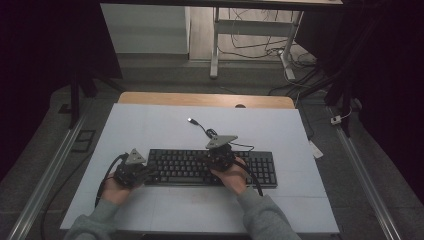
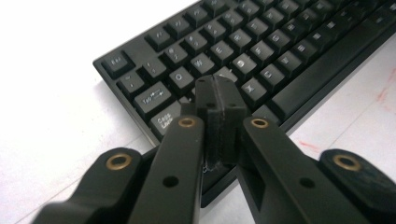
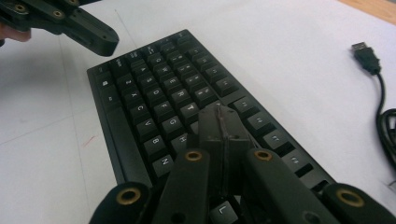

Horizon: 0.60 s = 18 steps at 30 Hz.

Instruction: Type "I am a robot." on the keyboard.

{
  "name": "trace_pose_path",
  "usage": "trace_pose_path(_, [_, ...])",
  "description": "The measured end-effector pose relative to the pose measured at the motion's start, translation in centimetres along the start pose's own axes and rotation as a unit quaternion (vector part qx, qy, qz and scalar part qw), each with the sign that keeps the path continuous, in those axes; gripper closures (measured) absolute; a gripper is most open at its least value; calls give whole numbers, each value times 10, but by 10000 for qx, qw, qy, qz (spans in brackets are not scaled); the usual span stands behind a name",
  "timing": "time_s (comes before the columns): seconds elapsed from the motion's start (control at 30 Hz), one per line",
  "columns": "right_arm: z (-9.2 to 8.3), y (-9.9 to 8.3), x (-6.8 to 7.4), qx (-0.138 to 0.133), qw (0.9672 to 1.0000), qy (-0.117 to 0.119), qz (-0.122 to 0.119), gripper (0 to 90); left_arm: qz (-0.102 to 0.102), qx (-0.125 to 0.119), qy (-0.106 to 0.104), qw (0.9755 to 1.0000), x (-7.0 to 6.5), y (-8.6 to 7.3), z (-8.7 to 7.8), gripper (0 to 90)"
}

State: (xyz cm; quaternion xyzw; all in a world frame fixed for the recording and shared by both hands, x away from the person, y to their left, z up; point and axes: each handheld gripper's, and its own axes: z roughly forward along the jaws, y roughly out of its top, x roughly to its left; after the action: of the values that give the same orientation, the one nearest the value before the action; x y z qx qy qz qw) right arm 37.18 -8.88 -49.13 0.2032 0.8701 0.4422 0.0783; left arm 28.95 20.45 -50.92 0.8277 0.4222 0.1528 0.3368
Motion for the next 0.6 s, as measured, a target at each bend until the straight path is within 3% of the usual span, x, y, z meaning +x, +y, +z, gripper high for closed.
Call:
trace_pose_path(0.3, [4,-1,-2,39,10000,10,29,900,70,176,140,9997,1,-2,9,887])
trace_pose_path(0.6, [11,-3,-3,92,9999,15,40,900,51,227,144,9996,1,-4,13,887])
